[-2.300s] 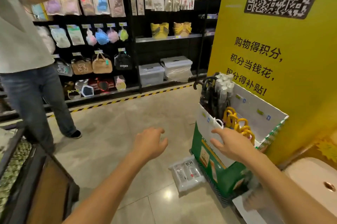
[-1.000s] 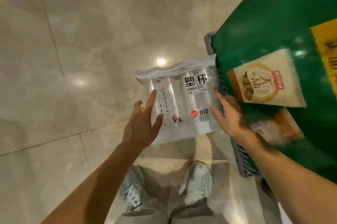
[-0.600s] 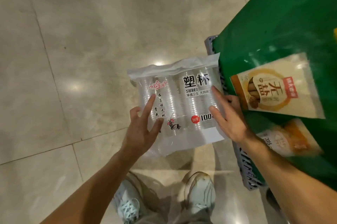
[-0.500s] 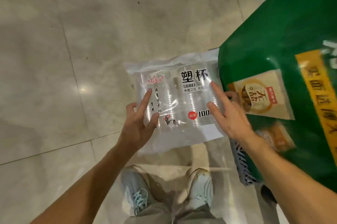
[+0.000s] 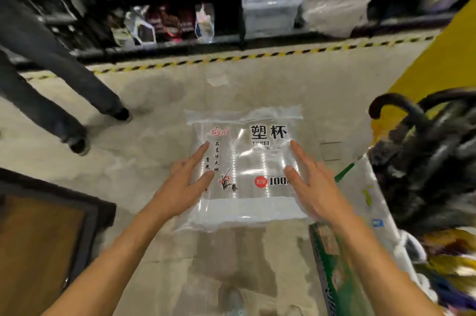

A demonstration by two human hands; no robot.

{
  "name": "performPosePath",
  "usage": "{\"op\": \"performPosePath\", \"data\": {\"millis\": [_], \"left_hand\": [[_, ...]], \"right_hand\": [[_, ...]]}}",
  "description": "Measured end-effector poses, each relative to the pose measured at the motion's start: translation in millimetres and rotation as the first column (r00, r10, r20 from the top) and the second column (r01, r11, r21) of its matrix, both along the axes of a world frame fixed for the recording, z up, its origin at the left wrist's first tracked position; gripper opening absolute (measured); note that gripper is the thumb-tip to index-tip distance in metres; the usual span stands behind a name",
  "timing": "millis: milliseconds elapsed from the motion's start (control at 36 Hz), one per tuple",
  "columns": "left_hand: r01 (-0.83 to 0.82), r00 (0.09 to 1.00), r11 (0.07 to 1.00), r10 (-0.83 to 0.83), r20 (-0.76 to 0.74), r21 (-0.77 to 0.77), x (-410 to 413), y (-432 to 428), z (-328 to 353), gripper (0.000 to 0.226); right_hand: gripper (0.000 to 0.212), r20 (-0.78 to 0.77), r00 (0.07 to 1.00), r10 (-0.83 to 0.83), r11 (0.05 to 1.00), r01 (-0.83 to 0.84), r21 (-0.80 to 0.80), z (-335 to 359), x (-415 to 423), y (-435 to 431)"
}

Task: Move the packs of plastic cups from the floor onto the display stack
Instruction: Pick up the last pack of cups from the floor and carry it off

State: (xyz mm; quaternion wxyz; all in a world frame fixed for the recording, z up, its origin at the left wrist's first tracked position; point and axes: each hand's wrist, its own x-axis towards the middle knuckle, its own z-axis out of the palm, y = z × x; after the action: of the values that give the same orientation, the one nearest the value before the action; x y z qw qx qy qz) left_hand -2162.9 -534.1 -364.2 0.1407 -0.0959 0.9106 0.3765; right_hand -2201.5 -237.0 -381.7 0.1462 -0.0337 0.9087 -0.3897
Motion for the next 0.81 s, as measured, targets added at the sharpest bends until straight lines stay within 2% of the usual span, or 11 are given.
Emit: {"op": "performPosePath", "data": {"millis": [83, 167, 333, 444, 611, 694, 806], "left_hand": [[-0.017, 1.0, 1.0, 0.017, -0.019, 0.004, 3.2, -16.9, 87.9, 0.058], [-0.026, 0.996, 1.0, 0.025, -0.09, -0.011, 10.1, -24.2, 163.9, 0.059], [-0.105, 0.984, 0.994, 0.108, -0.143, 0.027, 32.9, -29.9, 260.3, 0.059], [-0.196, 0.961, 0.972, 0.217, -0.17, 0.131, 56.2, -28.3, 290.8, 0.061], [-0.393, 0.889, 0.9, 0.424, -0.17, 0.19, 105.2, -28.4, 301.6, 0.061], [-0.51, 0.823, 0.838, 0.541, -0.173, 0.194, 134.9, -26.2, 305.5, 0.062], [-0.624, 0.725, 0.751, 0.66, -0.197, 0.216, 190.2, -25.7, 309.5, 0.063]], "right_hand": [[0.057, -0.025, 0.999, 0.03, 1.0, -0.03, -0.001, 89.5, -6.5, -14.2], [0.058, -0.115, 0.991, 0.072, 0.997, -0.072, 0.001, 159.1, -9.2, -24.3], [0.06, -0.191, 0.965, 0.179, 0.984, -0.18, 0.011, 258.1, -14.6, -36.0], [0.061, -0.222, 0.941, 0.256, 0.966, -0.255, 0.037, 296.7, -17.9, -45.7], [0.06, -0.202, 0.892, 0.406, 0.914, -0.392, 0.107, 324.3, -18.7, -75.2], [0.059, -0.213, 0.825, 0.523, 0.852, -0.51, 0.116, 329.7, -15.9, -95.0], [0.059, -0.248, 0.689, 0.681, 0.728, -0.672, 0.132, 338.2, 0.9, -129.8]]}}
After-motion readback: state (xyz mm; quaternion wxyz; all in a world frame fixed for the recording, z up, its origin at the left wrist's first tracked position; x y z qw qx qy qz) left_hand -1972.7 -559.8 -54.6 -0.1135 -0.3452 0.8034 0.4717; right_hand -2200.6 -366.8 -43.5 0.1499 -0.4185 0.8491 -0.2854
